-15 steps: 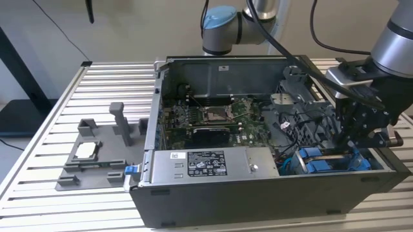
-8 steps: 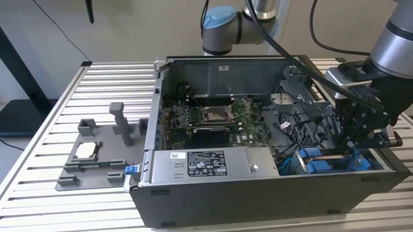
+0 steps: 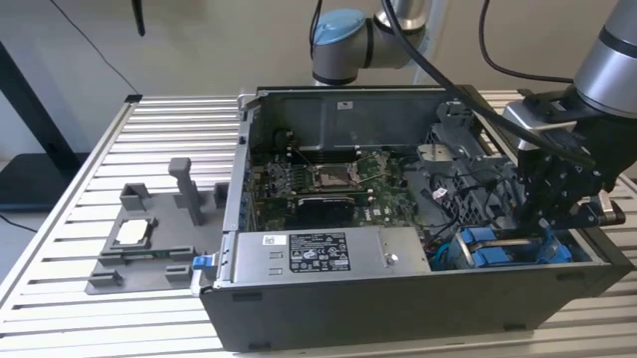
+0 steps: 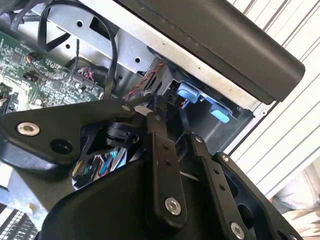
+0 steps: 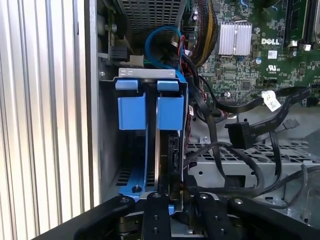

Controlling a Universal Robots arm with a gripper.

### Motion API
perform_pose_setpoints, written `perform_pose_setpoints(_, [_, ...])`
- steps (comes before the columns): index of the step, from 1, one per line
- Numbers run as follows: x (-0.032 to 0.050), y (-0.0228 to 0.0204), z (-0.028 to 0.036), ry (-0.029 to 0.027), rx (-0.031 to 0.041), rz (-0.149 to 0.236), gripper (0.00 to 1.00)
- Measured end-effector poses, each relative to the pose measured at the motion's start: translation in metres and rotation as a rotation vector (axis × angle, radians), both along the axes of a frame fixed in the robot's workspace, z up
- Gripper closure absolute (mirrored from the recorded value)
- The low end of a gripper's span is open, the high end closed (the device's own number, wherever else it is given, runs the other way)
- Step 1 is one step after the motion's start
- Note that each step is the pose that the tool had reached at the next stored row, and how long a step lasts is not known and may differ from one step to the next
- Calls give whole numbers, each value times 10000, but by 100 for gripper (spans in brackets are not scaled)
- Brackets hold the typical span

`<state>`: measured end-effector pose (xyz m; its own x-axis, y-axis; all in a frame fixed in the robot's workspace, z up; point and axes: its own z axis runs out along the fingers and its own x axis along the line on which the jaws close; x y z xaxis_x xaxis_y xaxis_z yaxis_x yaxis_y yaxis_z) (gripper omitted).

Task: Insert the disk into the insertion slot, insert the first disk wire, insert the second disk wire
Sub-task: 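Insert the first disk wire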

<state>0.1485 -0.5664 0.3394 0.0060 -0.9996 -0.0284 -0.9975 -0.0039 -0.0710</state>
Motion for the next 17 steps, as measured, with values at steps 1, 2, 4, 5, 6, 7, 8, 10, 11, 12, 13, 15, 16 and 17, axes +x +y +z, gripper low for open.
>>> perform_pose_setpoints(1, [0, 0, 12, 0, -3, -6, 73])
perform_pose_setpoints(2, [0, 0, 22, 0, 0, -14, 73])
perform_pose_setpoints(4, [-1, 0, 50, -1, -3, -29, 73])
perform_pose_setpoints(5, [-1, 0, 59, -1, 2, -32, 73])
perform_pose_setpoints(6, [-1, 0, 60, -1, 7, -37, 73])
perform_pose_setpoints(7, [-1, 0, 63, 0, 7, -44, 73])
perform_pose_setpoints(8, [-1, 0, 65, 0, 7, -52, 73])
perform_pose_setpoints(10, [-1, 0, 66, 0, 6, -53, 73])
perform_pose_setpoints(11, [-1, 0, 66, 0, 5, -54, 73])
perform_pose_setpoints(12, [-1, 0, 66, 0, 5, -54, 73])
perform_pose_setpoints(13, [-1, 0, 66, 0, 5, -54, 73])
perform_pose_setpoints(15, [-2, 0, 66, 5, 6, -54, 73])
perform_pose_setpoints(16, [-2, 0, 68, 14, 10, -55, 73])
perform_pose_setpoints(17, [-2, -1, 70, 27, 18, -55, 73])
